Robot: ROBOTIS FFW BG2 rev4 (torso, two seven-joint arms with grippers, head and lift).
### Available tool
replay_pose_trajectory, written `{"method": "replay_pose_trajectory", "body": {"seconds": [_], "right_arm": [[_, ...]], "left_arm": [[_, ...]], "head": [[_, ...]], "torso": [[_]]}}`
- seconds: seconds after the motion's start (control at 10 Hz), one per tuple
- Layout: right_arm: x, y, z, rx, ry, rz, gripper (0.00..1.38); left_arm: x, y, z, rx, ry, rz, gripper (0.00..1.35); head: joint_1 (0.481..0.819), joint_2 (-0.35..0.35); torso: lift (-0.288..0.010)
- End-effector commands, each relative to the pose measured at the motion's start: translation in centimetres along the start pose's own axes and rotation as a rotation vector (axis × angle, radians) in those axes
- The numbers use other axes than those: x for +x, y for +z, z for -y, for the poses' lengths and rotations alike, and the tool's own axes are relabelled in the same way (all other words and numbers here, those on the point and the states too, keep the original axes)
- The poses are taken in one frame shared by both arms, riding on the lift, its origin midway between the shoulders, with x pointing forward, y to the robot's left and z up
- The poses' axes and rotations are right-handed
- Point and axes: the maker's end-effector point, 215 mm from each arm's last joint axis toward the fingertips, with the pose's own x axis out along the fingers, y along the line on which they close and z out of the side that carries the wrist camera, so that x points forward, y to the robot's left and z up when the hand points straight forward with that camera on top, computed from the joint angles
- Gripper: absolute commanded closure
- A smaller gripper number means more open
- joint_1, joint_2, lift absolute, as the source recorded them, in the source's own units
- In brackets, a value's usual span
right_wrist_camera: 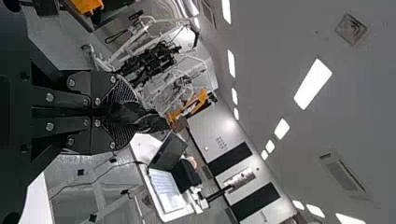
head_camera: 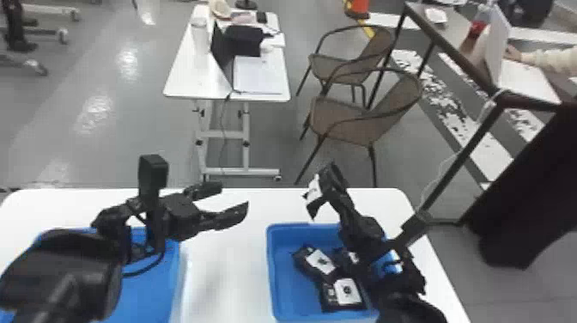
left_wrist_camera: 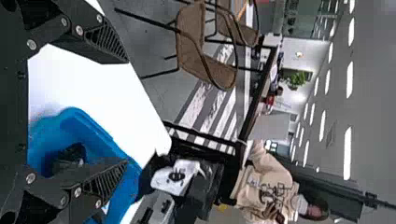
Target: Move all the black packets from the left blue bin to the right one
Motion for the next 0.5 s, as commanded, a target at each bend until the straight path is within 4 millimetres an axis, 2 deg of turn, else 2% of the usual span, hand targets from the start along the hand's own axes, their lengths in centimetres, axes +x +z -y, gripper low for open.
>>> {"method": "replay_pose_trajectory", "body": {"seconds": [0.0, 0.2, 0.4], "right_arm": [[-2.8, -0.9, 2.5, 0.046, -0.065, -0.003, 1.28], [-7.0, -4.2, 5.8, 0.115, -0.157, -0.054, 1.28], [-9.7, -8.3, 7.9, 0.194, -0.227, -0.112, 1.27]], "left_arm": [[-4.8, -0.5, -2.2, -0.037, 0.083, 0.018, 0.16], [-11.0, -0.7, -5.2, -0.075, 0.223, 0.062, 0.16], [-15.4, -0.5, -7.6, -0.112, 0.352, 0.096, 0.16]], "head": [[0.695, -0.151], [0.695, -0.116], [0.695, -0.081]], "torso": [[0.0], [0.0], [0.0]]}}
